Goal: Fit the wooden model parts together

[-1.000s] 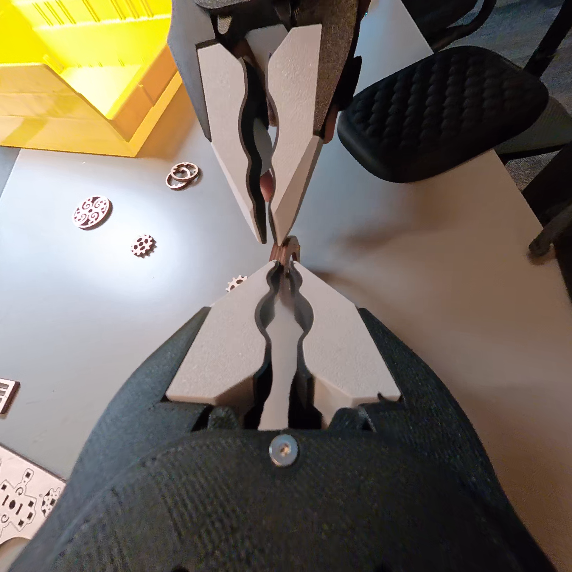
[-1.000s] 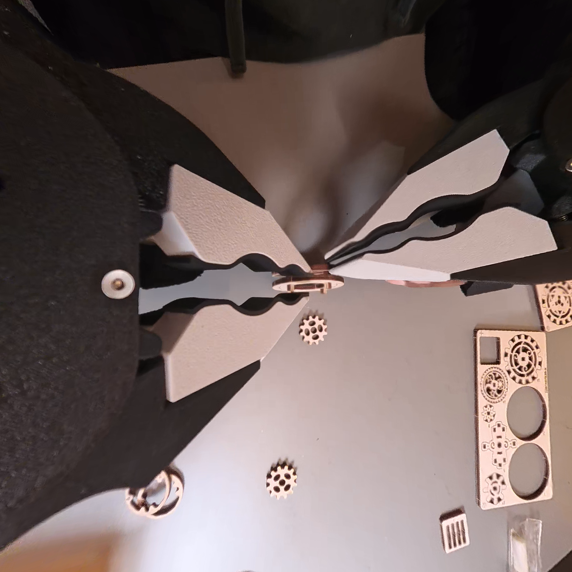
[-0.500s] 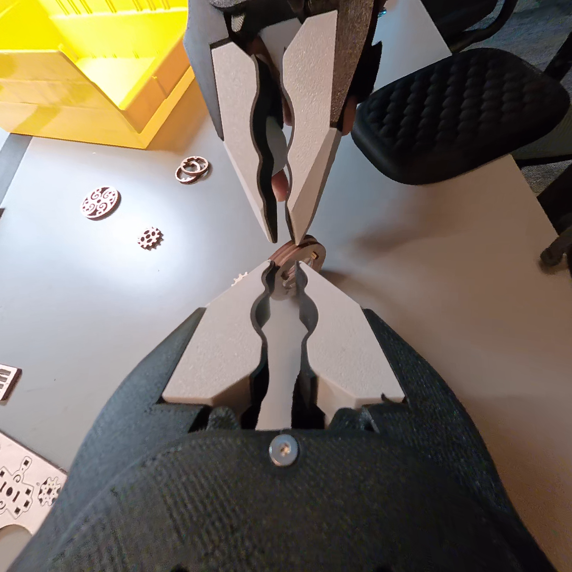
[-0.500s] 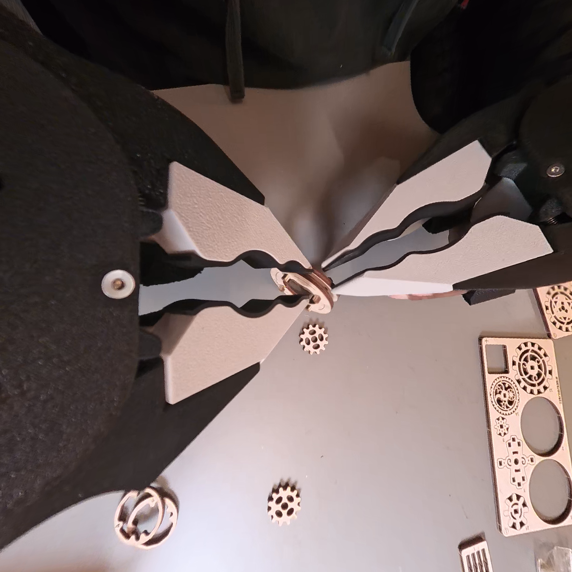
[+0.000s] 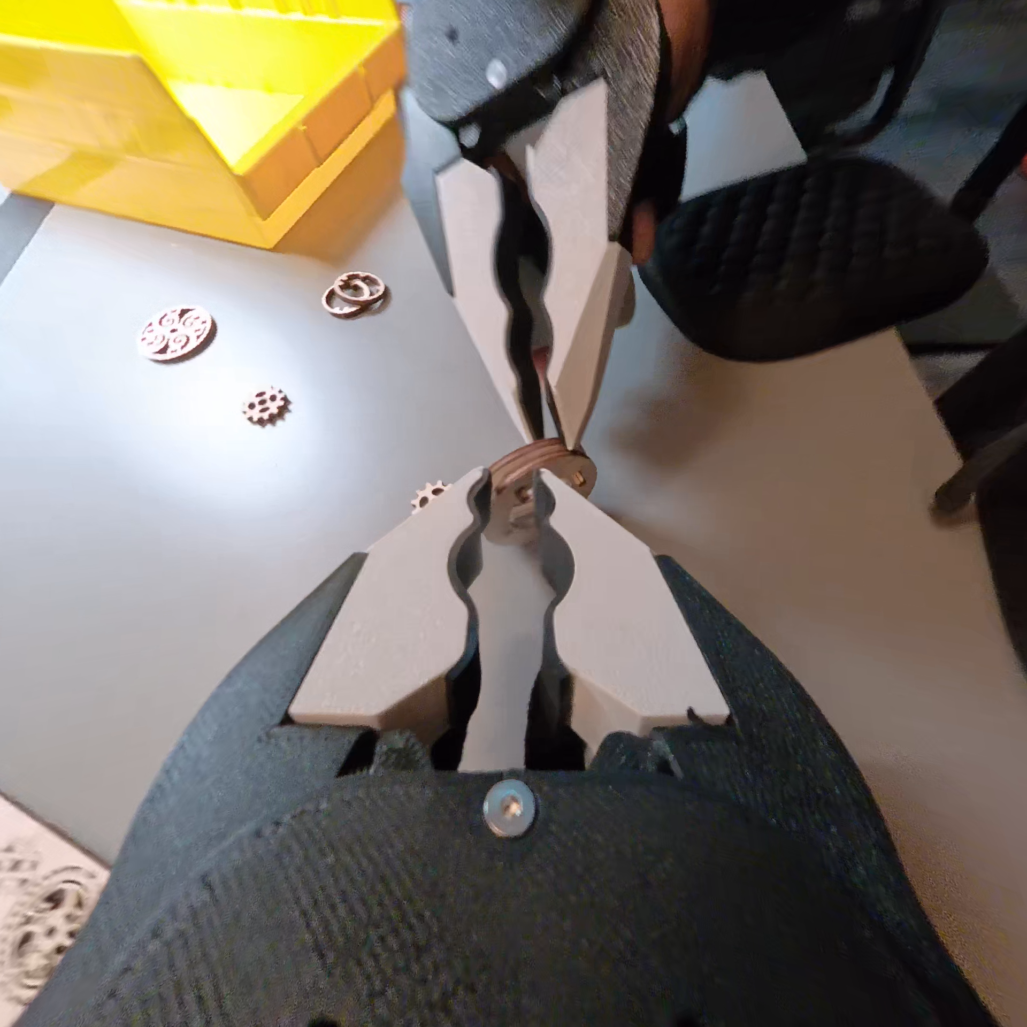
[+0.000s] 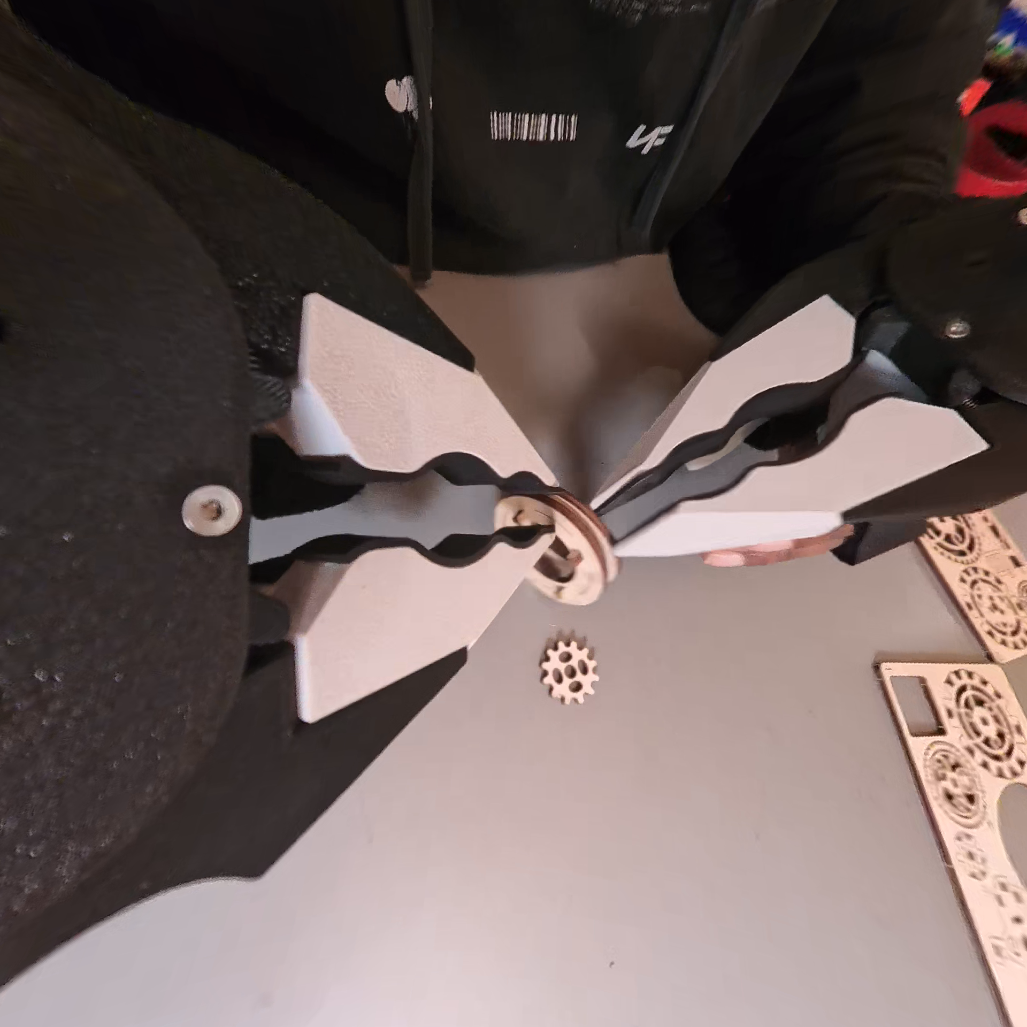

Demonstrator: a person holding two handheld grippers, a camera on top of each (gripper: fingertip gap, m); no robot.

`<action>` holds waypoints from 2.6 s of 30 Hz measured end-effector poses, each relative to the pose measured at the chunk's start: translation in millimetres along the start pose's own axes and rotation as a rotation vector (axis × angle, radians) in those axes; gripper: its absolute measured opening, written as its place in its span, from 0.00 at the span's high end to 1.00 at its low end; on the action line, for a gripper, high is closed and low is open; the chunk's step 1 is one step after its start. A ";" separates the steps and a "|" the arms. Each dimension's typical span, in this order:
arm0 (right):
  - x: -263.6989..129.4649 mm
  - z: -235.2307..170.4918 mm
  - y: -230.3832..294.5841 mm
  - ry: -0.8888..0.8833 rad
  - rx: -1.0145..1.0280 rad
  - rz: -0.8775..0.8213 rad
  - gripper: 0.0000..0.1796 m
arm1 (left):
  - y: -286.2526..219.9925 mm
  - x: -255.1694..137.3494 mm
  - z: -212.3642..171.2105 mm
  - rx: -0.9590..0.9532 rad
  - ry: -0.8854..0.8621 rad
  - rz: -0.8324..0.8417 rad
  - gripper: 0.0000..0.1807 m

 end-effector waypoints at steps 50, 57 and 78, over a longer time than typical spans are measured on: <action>3.2 28.6 32.4 -0.469 -0.140 0.225 0.95 | -18.0 -31.5 20.0 -0.845 -0.377 -0.310 0.94; -21.1 28.2 16.6 -0.572 -0.121 0.152 1.00 | -3.1 -62.5 1.7 -0.825 -0.386 -0.235 0.94; 18.6 53.8 17.9 -0.586 0.056 0.224 0.95 | 5.2 -52.1 21.9 -0.798 -0.447 -0.151 0.94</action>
Point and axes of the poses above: each gripper's, where its closed fingertips meet, x out along the fingers, z out of its top, y = z × x across the jaws, the point moved 3 cm from there along -x, back along the fingers, and after that the axes turned 10 degrees about -y, right-handed, at the moved point
